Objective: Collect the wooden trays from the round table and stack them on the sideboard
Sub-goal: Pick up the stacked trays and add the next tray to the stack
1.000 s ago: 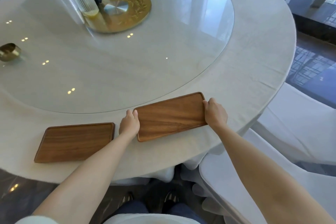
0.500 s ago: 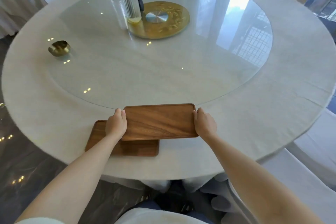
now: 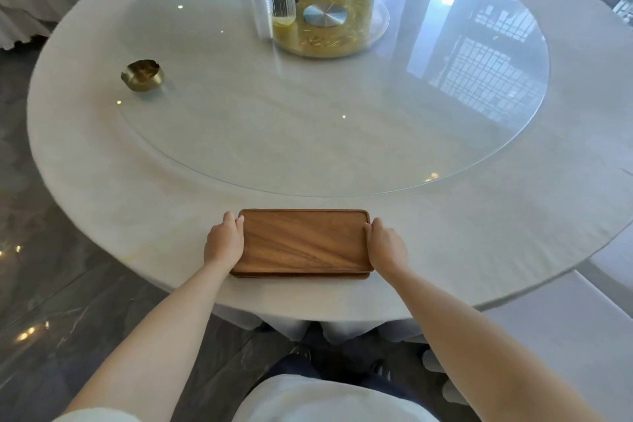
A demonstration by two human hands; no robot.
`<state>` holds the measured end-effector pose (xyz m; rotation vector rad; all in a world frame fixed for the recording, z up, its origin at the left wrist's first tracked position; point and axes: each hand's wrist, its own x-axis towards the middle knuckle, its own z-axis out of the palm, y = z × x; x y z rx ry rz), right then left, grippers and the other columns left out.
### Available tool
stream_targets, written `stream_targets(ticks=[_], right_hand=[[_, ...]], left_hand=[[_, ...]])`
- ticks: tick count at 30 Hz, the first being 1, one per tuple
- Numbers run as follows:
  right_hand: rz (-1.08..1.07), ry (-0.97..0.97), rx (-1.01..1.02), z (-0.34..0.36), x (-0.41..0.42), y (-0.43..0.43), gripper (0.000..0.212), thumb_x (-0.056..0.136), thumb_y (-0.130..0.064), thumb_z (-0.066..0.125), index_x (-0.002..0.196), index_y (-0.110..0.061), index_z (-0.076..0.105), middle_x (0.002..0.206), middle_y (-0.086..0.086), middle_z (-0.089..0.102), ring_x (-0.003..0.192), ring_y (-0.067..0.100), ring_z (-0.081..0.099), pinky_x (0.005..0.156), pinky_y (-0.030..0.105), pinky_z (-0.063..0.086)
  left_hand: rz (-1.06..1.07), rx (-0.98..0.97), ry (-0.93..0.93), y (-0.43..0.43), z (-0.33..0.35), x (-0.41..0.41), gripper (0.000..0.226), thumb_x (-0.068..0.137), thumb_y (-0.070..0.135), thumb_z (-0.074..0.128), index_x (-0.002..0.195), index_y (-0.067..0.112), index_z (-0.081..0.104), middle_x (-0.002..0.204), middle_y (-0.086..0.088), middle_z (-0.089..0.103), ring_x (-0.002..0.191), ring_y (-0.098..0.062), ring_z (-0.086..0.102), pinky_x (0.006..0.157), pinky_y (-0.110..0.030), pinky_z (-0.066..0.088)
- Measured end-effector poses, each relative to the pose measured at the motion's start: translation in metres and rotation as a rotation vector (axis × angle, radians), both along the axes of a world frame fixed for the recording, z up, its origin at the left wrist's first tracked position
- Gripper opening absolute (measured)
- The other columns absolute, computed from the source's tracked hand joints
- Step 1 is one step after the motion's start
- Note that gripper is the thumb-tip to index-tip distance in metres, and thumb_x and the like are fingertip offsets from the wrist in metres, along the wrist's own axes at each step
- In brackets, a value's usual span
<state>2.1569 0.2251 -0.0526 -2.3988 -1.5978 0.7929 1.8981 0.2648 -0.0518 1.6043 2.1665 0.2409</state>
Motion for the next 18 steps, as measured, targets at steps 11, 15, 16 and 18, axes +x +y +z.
stream_targets(ticks=[11, 15, 16, 18], right_hand=[[-0.002, -0.106, -0.016, -0.006, -0.012, -0.002, 0.036, 0.101, -0.027, 0.025, 0.108, 0.001, 0.047, 0.107, 0.025, 0.065, 0.100, 0.040, 0.060, 0.068, 0.036, 0.036], [0.020, -0.141, -0.011, -0.008, -0.013, -0.002, 0.036, 0.101, -0.027, 0.025, 0.108, 0.000, 0.047, 0.105, 0.024, 0.066, 0.098, 0.040, 0.062, 0.067, 0.035, 0.035], [0.027, -0.145, -0.012, -0.008, -0.013, -0.002, 0.036, 0.101, -0.027, 0.025, 0.108, 0.000, 0.047, 0.105, 0.023, 0.066, 0.097, 0.040, 0.062, 0.067, 0.035, 0.035], [0.040, -0.153, -0.013, -0.008, -0.012, -0.003, 0.035, 0.101, -0.027, 0.024, 0.108, 0.000, 0.047, 0.104, 0.023, 0.067, 0.097, 0.039, 0.062, 0.066, 0.035, 0.035]], left_hand=[[-0.137, -0.006, 0.134, 0.006, -0.014, -0.009, 0.036, 0.101, 0.023, 0.023, 0.113, -0.003, 0.045, 0.100, -0.030, 0.065, 0.093, -0.045, 0.060, 0.071, -0.043, 0.046], [-0.151, -0.004, 0.155, 0.004, -0.017, -0.013, 0.036, 0.102, 0.023, 0.022, 0.111, -0.003, 0.046, 0.099, -0.030, 0.065, 0.092, -0.045, 0.061, 0.070, -0.042, 0.045], [-0.153, 0.001, 0.158, 0.003, -0.018, -0.013, 0.037, 0.102, 0.023, 0.022, 0.111, -0.003, 0.046, 0.099, -0.029, 0.065, 0.091, -0.045, 0.061, 0.070, -0.042, 0.046], [-0.160, 0.009, 0.163, 0.002, -0.020, -0.014, 0.037, 0.102, 0.023, 0.022, 0.112, -0.002, 0.046, 0.098, -0.028, 0.066, 0.090, -0.044, 0.062, 0.070, -0.042, 0.047]])
